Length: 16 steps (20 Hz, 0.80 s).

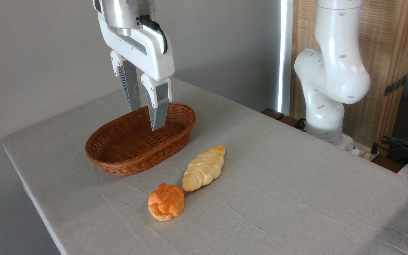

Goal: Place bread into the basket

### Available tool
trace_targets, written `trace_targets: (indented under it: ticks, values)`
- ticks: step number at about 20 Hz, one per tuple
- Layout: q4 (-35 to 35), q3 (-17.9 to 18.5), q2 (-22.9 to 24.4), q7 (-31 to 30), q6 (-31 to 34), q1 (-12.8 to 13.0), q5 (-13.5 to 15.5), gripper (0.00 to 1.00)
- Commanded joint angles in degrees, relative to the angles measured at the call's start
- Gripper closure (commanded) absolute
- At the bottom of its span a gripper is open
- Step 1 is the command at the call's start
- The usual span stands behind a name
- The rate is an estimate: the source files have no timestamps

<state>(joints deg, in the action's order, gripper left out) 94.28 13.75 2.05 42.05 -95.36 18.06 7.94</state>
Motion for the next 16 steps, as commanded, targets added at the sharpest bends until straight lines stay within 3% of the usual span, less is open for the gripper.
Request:
trace_targets:
  ticks: [1, 9, 16]
  values:
    - [-0.3, -0.1, -0.3, 0.4, 1.4, 0.1, -0.4, 0.00]
    - [-0.4, 0.5, -0.6, 3.2, 0.8, 0.0, 2.0, 0.00]
    - [-0.3, 2.9, -2.7, 7.7, 0.5, -0.5, 1.9, 0.00]
